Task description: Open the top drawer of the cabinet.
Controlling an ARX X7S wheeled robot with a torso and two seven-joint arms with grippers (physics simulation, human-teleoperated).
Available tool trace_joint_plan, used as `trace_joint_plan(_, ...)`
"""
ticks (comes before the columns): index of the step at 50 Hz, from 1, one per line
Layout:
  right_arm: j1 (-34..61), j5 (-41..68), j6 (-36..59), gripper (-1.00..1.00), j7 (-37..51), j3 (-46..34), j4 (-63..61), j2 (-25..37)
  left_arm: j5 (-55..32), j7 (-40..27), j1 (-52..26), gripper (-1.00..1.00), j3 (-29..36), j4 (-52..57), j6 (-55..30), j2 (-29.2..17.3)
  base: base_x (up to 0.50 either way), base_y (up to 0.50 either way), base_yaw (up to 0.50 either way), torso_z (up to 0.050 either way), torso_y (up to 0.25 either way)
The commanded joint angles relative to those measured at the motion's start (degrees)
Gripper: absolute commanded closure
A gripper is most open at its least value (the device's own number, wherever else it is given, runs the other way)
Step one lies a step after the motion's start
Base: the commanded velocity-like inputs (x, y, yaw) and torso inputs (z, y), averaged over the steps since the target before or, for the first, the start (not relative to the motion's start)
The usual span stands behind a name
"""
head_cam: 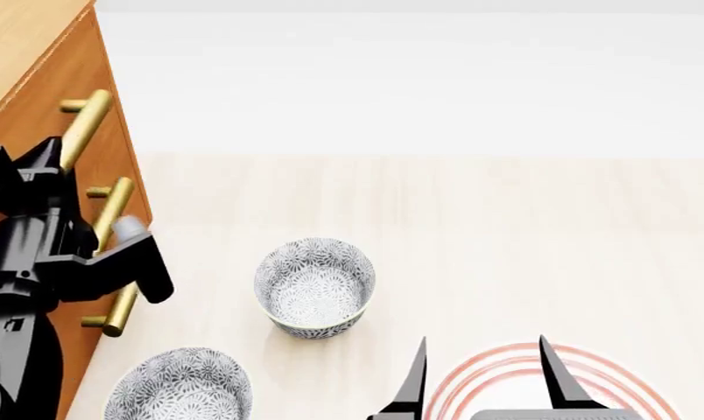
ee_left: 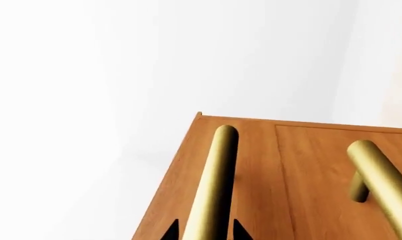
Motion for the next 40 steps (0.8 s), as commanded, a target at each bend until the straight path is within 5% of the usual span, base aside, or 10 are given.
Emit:
trace_joint_plan(1,0.2,0.46,-0.6,-1.0,0.32,-0.06,1.28,0.34,2.77,3.81,-2.64,1.0,3.09,4.01,-1.76,2.68,0.01,0.0,-0.01,0.0,0.0)
trace_joint_plan(17,0.28,0.99,-1.46,-1.0,0.89,-0.41,2.57,0.53,5.09,5.14,-0.97,1.0,6.58,5.58,-3.66,7.39,0.0,0.0,0.0,0.0,0.0)
trace_joint_plan(40,-0.37,1.88,-0.65,-1.0,1.77,-0.43,0.72,1.56,5.58,6.31,0.21,1.0,6.93,8.62,-4.9,6.26,0.0,0.0,0.0,0.0,0.001)
